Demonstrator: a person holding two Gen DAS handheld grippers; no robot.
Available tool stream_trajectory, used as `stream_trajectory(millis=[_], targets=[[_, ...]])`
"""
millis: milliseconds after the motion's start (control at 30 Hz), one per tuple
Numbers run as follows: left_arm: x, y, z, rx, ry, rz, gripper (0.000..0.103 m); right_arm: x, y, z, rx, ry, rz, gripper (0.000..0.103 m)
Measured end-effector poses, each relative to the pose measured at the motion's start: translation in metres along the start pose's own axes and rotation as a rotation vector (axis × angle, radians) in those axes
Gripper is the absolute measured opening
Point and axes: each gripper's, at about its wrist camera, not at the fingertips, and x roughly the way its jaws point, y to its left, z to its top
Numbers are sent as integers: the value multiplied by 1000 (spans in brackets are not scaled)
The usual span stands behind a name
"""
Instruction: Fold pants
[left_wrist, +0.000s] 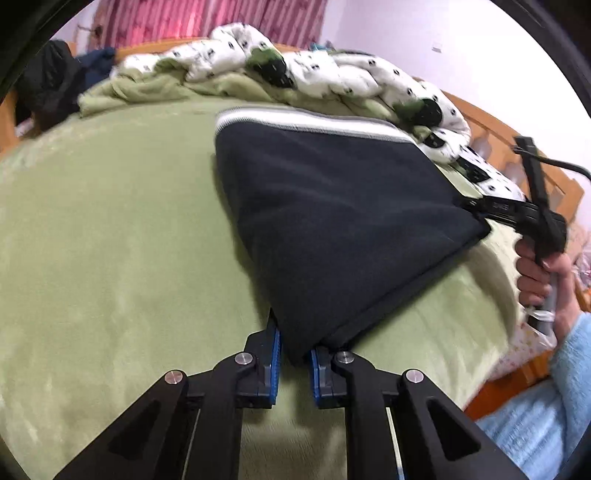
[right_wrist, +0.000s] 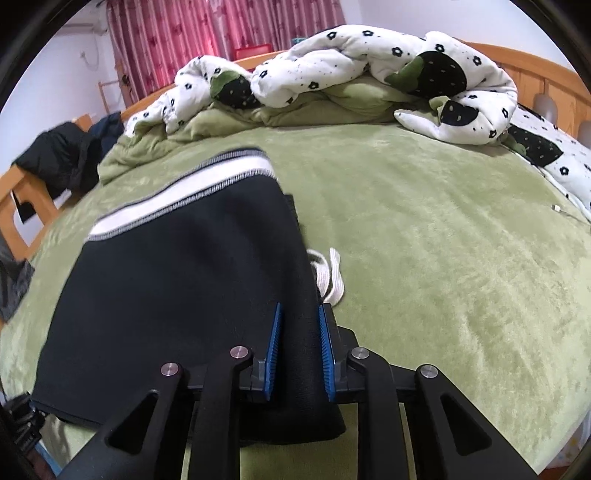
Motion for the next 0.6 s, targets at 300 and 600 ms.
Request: stream_trajectory(millis=[300, 600], targets=[[-31, 23, 15, -65, 3, -106, 51, -23, -4, 20, -46, -57, 3, 44], [-42, 28, 54, -20, -47, -159, 66, 6, 26, 70, -163, -38, 3, 55]])
